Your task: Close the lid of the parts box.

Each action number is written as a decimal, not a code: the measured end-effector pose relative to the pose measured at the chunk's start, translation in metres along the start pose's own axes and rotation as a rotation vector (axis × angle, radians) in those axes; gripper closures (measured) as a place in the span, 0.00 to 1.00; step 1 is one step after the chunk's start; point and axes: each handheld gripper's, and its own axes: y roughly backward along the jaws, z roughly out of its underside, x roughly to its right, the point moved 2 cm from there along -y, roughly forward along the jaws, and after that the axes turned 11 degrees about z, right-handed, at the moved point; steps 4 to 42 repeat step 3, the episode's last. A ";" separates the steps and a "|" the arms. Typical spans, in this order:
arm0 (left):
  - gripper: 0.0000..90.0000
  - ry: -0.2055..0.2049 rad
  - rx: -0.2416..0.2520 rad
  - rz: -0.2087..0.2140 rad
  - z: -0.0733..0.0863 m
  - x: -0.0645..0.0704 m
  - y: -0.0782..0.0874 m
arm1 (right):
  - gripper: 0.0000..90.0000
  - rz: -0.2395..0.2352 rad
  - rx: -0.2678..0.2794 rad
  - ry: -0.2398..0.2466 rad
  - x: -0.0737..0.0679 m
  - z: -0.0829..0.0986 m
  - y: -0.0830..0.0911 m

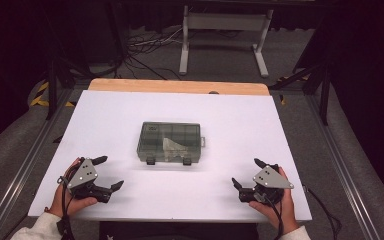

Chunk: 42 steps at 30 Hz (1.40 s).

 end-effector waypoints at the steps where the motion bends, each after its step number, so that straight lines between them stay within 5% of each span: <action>1: 0.04 0.000 -0.002 -0.002 0.000 -0.001 -0.001 | 0.08 0.001 -0.001 0.000 0.000 0.000 0.000; 42: 0.04 0.003 -0.003 0.001 0.000 -0.001 -0.001 | 0.08 0.007 0.006 0.001 0.000 0.000 0.001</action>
